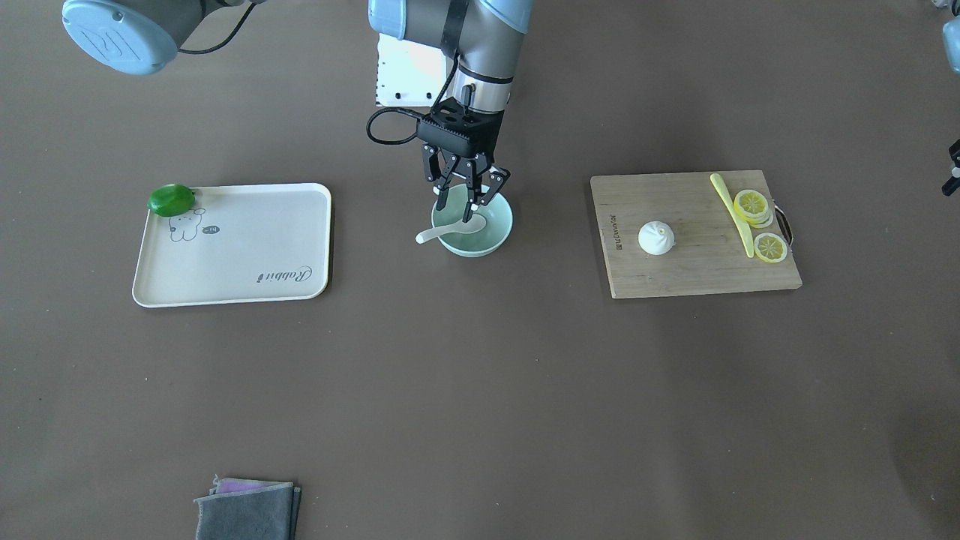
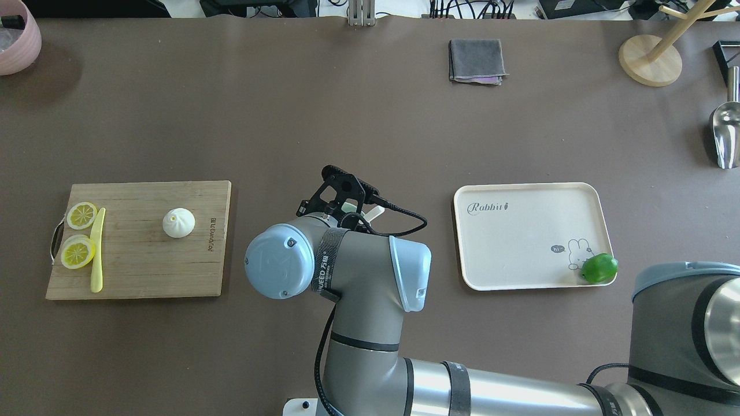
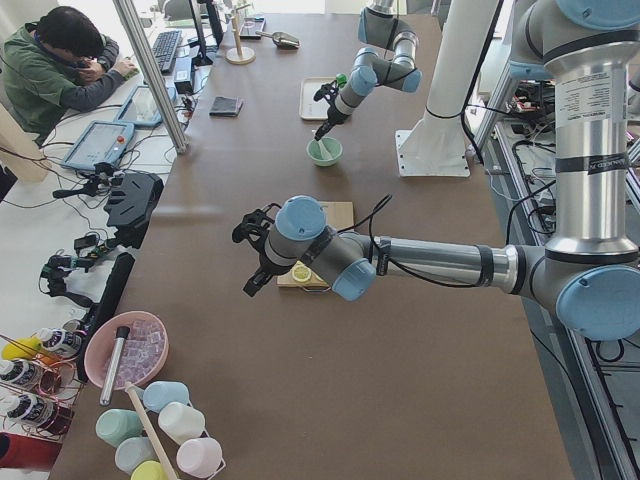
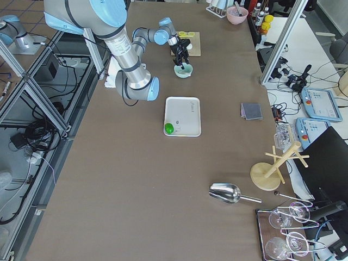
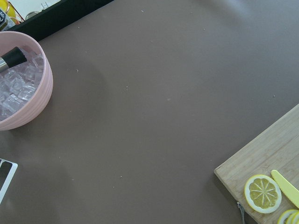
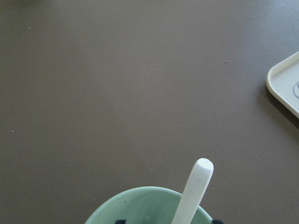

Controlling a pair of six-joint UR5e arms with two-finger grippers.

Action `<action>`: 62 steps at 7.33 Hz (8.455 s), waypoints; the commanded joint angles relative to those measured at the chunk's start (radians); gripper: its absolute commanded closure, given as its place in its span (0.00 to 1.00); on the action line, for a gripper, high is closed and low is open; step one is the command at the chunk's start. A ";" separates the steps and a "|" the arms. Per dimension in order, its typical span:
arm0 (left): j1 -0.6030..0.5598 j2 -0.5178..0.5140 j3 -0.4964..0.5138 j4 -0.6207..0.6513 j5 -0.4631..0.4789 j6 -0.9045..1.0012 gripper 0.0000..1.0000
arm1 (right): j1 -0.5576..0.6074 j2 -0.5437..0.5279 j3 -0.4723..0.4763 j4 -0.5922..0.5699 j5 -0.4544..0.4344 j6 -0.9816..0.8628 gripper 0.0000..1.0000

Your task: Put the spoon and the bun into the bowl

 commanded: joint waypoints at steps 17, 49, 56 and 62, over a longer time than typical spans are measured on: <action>0.839 -0.294 -0.030 -0.225 0.643 -1.004 1.00 | 0.853 -0.611 0.316 0.178 0.956 -1.542 0.00; -0.111 0.013 -0.098 0.728 0.048 0.177 0.01 | 1.224 -1.082 0.293 0.178 1.063 -1.999 0.00; -0.118 0.018 -0.111 0.728 0.104 0.176 0.01 | 1.224 -1.088 0.246 0.177 1.071 -1.995 0.00; -0.117 0.017 -0.111 0.728 0.104 0.176 0.01 | 1.224 -1.089 0.241 0.177 1.078 -1.996 0.00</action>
